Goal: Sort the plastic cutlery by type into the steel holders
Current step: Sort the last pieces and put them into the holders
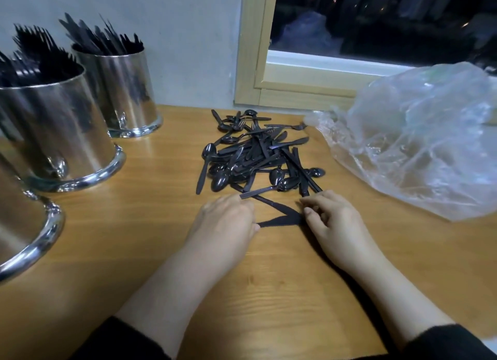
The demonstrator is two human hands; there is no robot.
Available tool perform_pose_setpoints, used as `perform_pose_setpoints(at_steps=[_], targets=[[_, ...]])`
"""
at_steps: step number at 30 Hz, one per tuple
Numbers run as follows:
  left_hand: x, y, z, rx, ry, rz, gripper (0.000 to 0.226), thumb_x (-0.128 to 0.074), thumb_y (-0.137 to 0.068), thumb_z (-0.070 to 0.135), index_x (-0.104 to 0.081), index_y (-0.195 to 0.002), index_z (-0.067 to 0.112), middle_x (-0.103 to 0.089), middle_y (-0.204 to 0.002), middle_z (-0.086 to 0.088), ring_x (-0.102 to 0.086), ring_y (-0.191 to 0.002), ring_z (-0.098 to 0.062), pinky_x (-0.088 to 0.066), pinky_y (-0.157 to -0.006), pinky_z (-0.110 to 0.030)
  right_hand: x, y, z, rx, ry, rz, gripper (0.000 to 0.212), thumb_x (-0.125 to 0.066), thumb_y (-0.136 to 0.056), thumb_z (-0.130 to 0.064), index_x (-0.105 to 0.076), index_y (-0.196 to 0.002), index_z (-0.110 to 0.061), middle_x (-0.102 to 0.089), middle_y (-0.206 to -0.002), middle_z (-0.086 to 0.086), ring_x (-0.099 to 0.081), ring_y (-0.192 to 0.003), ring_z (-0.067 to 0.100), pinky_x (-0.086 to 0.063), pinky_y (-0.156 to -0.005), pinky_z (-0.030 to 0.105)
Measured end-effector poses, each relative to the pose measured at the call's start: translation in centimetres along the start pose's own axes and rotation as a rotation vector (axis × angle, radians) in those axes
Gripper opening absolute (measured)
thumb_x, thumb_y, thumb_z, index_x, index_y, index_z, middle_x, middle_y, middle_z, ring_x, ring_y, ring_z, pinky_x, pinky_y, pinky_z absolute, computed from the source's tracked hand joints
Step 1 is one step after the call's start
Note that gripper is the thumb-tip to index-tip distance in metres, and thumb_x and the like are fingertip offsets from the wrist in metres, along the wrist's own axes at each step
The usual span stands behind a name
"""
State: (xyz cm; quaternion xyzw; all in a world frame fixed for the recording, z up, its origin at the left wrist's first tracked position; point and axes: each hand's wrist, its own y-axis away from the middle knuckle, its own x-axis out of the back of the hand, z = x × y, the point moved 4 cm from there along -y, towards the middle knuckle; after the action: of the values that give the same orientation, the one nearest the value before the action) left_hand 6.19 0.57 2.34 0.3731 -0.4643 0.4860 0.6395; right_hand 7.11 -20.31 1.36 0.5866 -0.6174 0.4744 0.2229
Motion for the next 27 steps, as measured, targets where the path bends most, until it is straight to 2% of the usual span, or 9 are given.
perform_pose_setpoints(at_steps=[2, 5, 9, 14, 16, 19, 23, 25, 27], targets=[[0.0, -0.1, -0.4, 0.021, -0.017, -0.035, 0.024, -0.049, -0.106, 0.040, -0.059, -0.118, 0.022, -0.053, -0.122, 0.002, -0.048, -0.122, -0.020, -0.037, -0.109, -0.040, -0.3, -0.1, 0.1, -0.010, 0.032, -0.018, 0.021, -0.062, -0.096, -0.019, -0.073, -0.113, -0.017, -0.062, -0.104, -0.007, -0.052, -0.097, 0.013, -0.043, -0.089, 0.030], [0.1, 0.0, -1.1, 0.049, -0.013, -0.058, 0.021, -0.047, -0.107, 0.038, -0.054, -0.119, 0.021, -0.052, -0.120, 0.003, -0.048, -0.120, -0.018, -0.037, -0.108, -0.040, -0.1, -0.2, 0.3, -0.039, 0.022, 0.014, 0.021, -0.061, -0.096, -0.024, -0.073, -0.112, -0.017, -0.061, -0.102, -0.010, -0.052, -0.098, 0.011, -0.042, -0.090, 0.030], [1.0, 0.6, -2.1, 0.078, 0.045, -0.018, 0.013, -0.045, -0.108, 0.036, -0.051, -0.109, 0.024, -0.052, -0.111, 0.008, -0.050, -0.108, -0.015, -0.041, -0.101, -0.038, -0.3, -0.3, 0.1, -0.027, 0.036, -0.033, 0.030, -0.062, -0.092, -0.043, -0.072, -0.111, -0.023, -0.057, -0.097, -0.012, -0.051, -0.096, 0.011, -0.046, -0.090, 0.042], [3.3, 1.5, -4.0, 0.155, 0.215, 0.140, 0.014, -0.043, -0.108, 0.036, -0.042, -0.096, 0.028, -0.056, -0.083, 0.005, -0.050, -0.079, -0.011, -0.039, -0.065, -0.034, -0.8, -0.8, -0.1, -0.049, 0.046, -0.054, 0.037, -0.063, -0.085, -0.057, -0.067, -0.112, -0.032, -0.056, -0.096, -0.013, -0.053, -0.095, 0.012, -0.047, -0.089, 0.046], [3.6, 1.7, -4.3, 0.156, 0.262, 0.199, 0.013, -0.044, -0.107, 0.034, -0.040, -0.096, 0.030, -0.055, -0.076, 0.003, -0.050, -0.073, -0.014, -0.038, -0.060, -0.035, -1.0, -1.2, -0.3, -0.043, 0.054, -0.041, 0.038, -0.064, -0.088, -0.053, -0.065, -0.120, -0.031, -0.054, -0.094, -0.014, -0.054, -0.094, 0.014, -0.047, -0.089, 0.044], [3.6, 1.6, -4.1, 0.171, 0.286, 0.228, 0.010, -0.045, -0.106, 0.035, -0.041, -0.098, 0.033, -0.058, -0.075, 0.001, -0.055, -0.071, -0.017, -0.046, -0.064, -0.039, -1.6, -1.7, -0.8, -0.025, 0.111, -0.053, 0.040, -0.062, -0.093, -0.047, -0.065, -0.129, -0.029, -0.047, -0.086, -0.014, -0.051, -0.087, 0.015, -0.046, -0.085, 0.040], [3.8, 1.3, -3.4, 0.166, 0.300, 0.248, 0.001, -0.044, -0.106, 0.038, -0.045, -0.106, 0.037, -0.063, -0.085, 0.007, -0.058, -0.075, -0.012, -0.052, -0.070, -0.039, -1.5, -1.6, -1.2, 0.017, 0.070, -0.027, 0.023, -0.066, -0.094, -0.039, -0.071, -0.115, -0.031, -0.045, -0.084, -0.017, -0.051, -0.085, 0.012, -0.048, -0.083, 0.042], [3.8, 1.2, -3.1, 0.158, 0.307, 0.255, 0.006, -0.043, -0.107, 0.038, -0.048, -0.110, 0.037, -0.064, -0.091, 0.010, -0.058, -0.079, -0.008, -0.052, -0.072, -0.036, -1.4, -1.5, -1.0, 0.012, 0.048, -0.028, 0.016, -0.067, -0.093, -0.036, -0.071, -0.107, -0.030, -0.046, -0.086, -0.016, -0.051, -0.086, 0.011, -0.048, -0.085, 0.042], [3.8, 1.2, -2.7, 0.135, 0.316, 0.262, 0.011, -0.044, -0.107, 0.037, -0.054, -0.108, 0.033, -0.063, -0.084, 0.009, -0.057, -0.077, -0.006, -0.051, -0.071, -0.034, -1.3, -1.4, -0.9, 0.021, 0.037, -0.039, 0.013, -0.068, -0.093, -0.034, -0.071, -0.104, -0.028, -0.046, -0.087, -0.016, -0.051, -0.086, 0.012, -0.048, -0.086, 0.043]])
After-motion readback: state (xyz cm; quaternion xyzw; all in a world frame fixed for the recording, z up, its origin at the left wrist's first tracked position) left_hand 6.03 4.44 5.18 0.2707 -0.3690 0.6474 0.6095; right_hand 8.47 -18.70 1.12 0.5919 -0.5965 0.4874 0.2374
